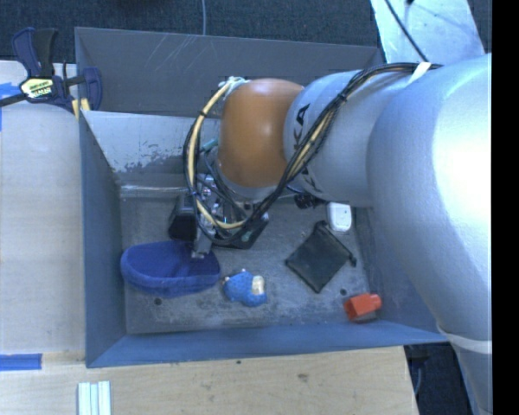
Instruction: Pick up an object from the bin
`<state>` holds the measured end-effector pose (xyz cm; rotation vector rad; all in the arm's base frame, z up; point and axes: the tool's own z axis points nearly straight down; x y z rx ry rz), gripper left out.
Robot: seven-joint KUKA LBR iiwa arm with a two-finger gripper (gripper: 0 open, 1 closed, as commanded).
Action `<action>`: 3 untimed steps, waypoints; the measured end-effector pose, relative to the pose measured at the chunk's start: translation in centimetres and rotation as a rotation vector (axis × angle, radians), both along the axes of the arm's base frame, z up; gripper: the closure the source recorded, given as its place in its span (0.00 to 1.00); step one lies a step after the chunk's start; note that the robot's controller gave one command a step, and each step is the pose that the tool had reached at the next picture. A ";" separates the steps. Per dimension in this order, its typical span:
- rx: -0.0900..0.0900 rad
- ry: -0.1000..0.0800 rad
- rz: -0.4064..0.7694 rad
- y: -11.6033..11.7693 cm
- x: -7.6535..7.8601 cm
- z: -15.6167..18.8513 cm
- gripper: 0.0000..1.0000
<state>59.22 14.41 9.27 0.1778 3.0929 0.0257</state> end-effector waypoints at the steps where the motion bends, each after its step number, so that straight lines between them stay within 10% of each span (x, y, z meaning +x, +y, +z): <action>1: 0.000 0.000 0.000 0.0 0.0 0.0 1.00; 3: 0.000 0.000 -0.001 0.0 0.0 0.0 1.00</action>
Offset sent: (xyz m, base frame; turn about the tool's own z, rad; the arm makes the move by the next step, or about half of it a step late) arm -0.0122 0.0271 0.1284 0.0021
